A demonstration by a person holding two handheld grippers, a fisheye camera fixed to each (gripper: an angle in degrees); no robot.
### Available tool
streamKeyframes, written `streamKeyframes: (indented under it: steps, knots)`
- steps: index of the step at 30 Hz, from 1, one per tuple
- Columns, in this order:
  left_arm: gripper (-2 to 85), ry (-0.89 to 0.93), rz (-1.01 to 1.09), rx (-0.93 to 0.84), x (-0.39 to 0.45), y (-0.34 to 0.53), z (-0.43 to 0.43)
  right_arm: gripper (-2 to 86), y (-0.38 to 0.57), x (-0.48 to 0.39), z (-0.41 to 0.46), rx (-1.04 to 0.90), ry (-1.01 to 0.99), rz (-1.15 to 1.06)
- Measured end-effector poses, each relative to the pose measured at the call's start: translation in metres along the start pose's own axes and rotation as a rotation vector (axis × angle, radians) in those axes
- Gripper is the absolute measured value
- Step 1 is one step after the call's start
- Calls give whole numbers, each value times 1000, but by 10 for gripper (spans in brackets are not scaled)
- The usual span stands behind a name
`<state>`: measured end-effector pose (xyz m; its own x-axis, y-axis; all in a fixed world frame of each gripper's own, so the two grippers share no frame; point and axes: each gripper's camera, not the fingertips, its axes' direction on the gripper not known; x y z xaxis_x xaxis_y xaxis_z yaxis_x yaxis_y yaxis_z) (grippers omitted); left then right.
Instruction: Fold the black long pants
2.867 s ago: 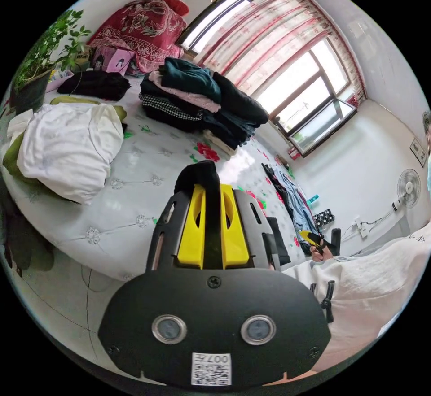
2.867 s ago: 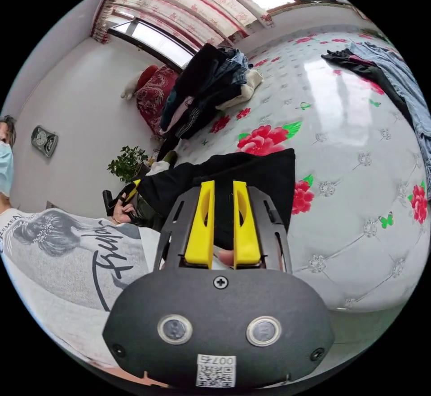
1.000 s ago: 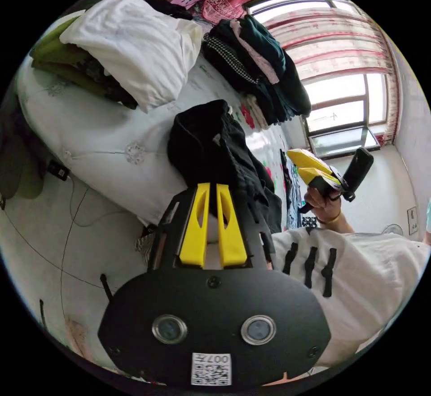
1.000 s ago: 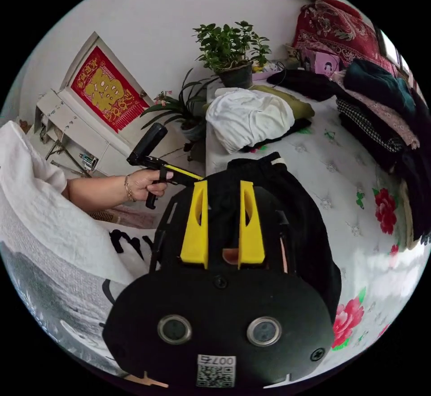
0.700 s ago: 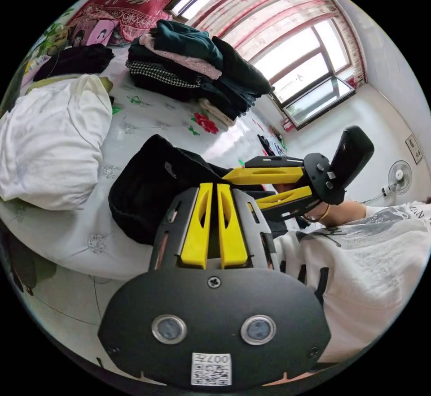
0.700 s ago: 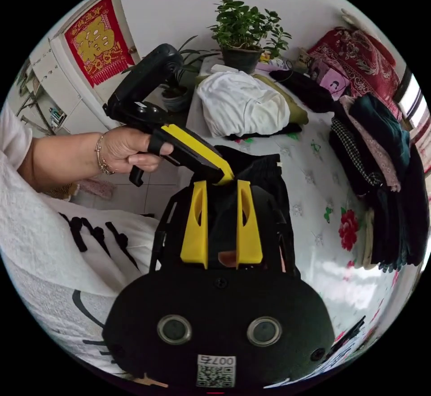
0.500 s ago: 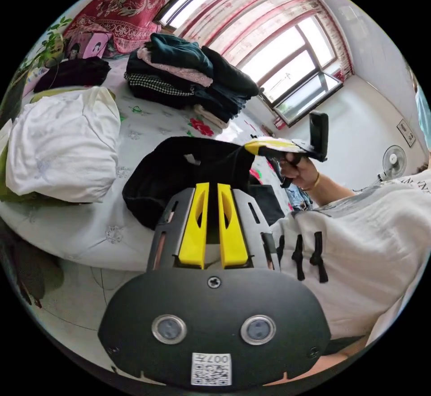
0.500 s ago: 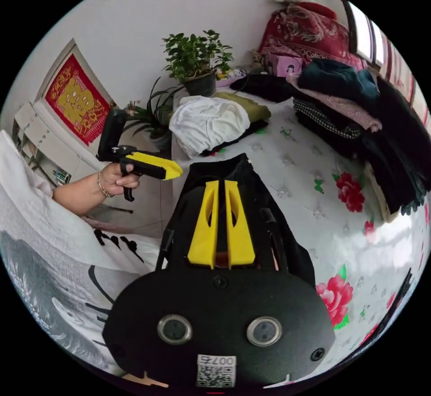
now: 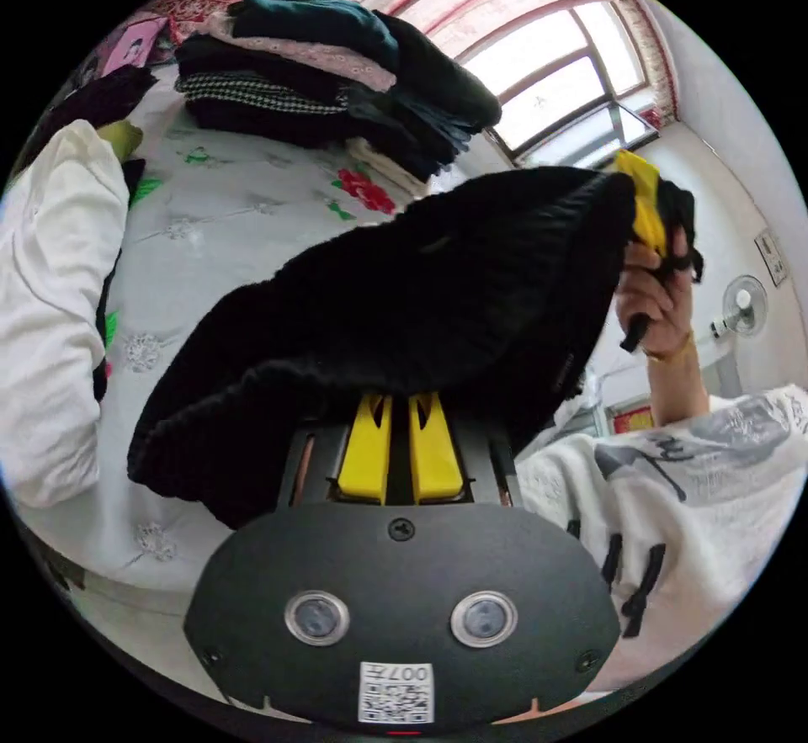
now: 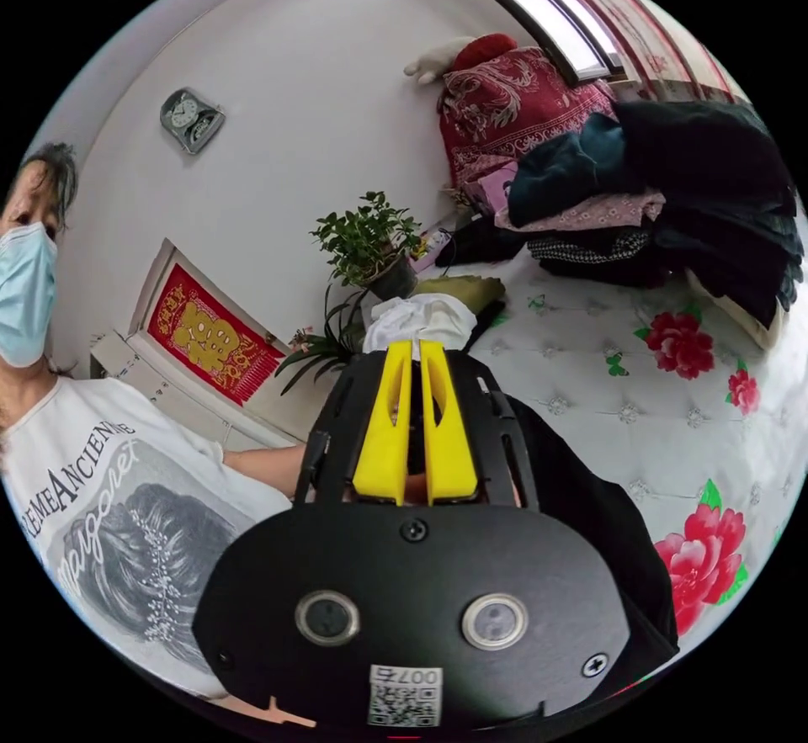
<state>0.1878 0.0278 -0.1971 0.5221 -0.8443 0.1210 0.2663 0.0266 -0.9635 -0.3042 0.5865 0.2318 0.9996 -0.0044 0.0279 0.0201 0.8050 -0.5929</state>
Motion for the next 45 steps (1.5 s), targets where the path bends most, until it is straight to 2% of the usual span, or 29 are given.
streamKeyframes:
  steps: [1,4,6,7,9,12,15,20,22,27,30,32,35,38,41,44,45]
  knots:
    - [-6,-70,-131,31,-27,-13,-4,0,-3,-6,1,-1,2,-10]
    - [-9,-68,-390,146,-96,-27,-22,3,-16,-31,27,-65,-11,-43]
    - [-9,-130,-525,126,-137,-25,-25,10,-23,-51,63,-152,-172,-62]
    - [-8,-129,-565,135,-159,-19,-32,11,-24,-56,74,-190,-192,-66]
    - [-6,-74,-579,189,-180,-4,-54,13,-23,-79,106,-354,-157,-129]
    - [1,-112,-513,220,-189,32,-96,11,-18,-89,95,-394,-32,-195]
    - [19,-191,-486,237,-191,85,-129,7,-15,-65,54,-346,40,-70]
    - [123,-89,-609,290,-218,165,-137,8,16,-32,-31,-165,153,195]
    - [145,-57,-583,344,-219,172,-133,9,28,-31,-56,-127,214,267]
    - [167,-48,-461,308,-223,149,-99,8,40,-51,-98,-106,274,362]
    - [151,-56,-448,284,-228,134,-80,6,33,-67,-111,-100,294,366]
    - [88,-54,-524,272,-241,137,-64,5,27,-76,-121,-78,290,372]
    - [48,-41,-566,342,-243,149,-59,4,20,-88,-144,-41,275,401]
    - [43,21,-367,405,-193,146,-56,5,17,-102,-178,5,310,424]
    - [43,66,-141,369,-130,128,-42,11,19,-114,-223,55,386,460]
    - [45,207,311,217,-3,107,15,26,30,-121,-278,137,442,535]
    - [46,236,384,176,19,107,30,33,36,-123,-299,176,448,574]
